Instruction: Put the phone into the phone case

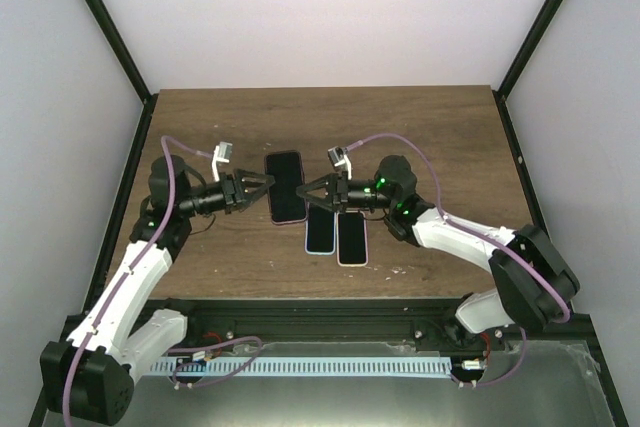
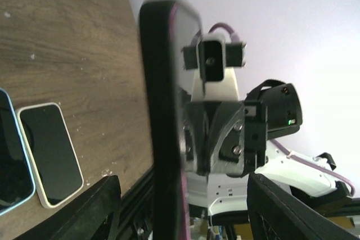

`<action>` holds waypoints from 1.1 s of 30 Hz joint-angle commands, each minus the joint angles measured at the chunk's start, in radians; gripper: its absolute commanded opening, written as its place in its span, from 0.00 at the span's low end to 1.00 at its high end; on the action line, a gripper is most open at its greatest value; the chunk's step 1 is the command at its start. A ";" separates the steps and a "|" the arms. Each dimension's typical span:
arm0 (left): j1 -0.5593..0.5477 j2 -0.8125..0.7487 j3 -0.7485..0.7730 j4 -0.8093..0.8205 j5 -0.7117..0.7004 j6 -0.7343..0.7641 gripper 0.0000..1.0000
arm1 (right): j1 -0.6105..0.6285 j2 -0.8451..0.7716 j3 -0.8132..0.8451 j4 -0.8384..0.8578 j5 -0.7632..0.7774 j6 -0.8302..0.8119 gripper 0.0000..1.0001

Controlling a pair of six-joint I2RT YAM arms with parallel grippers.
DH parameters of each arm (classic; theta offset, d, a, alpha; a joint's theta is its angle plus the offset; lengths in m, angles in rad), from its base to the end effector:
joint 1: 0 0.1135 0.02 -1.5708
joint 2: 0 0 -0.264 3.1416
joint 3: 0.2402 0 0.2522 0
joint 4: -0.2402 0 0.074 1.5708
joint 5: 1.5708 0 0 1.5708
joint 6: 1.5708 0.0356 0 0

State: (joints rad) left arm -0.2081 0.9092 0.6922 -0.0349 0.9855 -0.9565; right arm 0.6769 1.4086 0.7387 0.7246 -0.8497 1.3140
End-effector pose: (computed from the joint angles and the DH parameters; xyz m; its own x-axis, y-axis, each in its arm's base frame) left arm 0.1902 -0.0705 0.3043 -0.8793 -0.2757 -0.3884 0.3218 0.2575 -0.9111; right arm 0.2202 0.2113 0.2743 -0.9546 0.0521 -0.2933 -0.2947 -0.0217 0.9553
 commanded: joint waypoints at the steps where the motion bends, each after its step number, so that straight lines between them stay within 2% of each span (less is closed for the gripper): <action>1: 0.003 0.001 -0.055 0.076 0.061 -0.045 0.63 | -0.012 0.028 0.085 0.114 0.083 0.048 0.01; 6: 0.004 0.001 -0.069 0.086 0.088 -0.048 0.59 | -0.028 0.054 0.091 0.146 0.117 0.078 0.01; 17: 0.003 0.029 -0.103 0.141 0.108 -0.074 0.35 | -0.033 0.075 0.086 0.136 0.144 0.076 0.01; 19: 0.003 0.036 -0.102 0.138 0.107 -0.061 0.29 | -0.034 0.078 0.088 0.132 0.143 0.074 0.01; 23: 0.003 0.049 -0.092 0.101 0.097 -0.031 0.07 | -0.033 0.084 0.089 0.114 0.138 0.067 0.01; 25: 0.003 0.057 -0.082 0.072 0.091 -0.007 0.00 | -0.032 0.084 0.092 0.088 0.138 0.056 0.01; 32: 0.003 0.078 -0.035 -0.065 0.059 0.072 0.00 | -0.034 0.080 0.078 0.019 0.127 0.014 0.01; 33: 0.003 0.077 -0.032 -0.067 0.060 0.070 0.04 | -0.033 0.078 0.077 0.015 0.123 0.008 0.01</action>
State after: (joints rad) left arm -0.2043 0.9802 0.6250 -0.0322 1.0630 -0.9474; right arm 0.6491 1.5005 0.7719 0.7334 -0.7284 1.3621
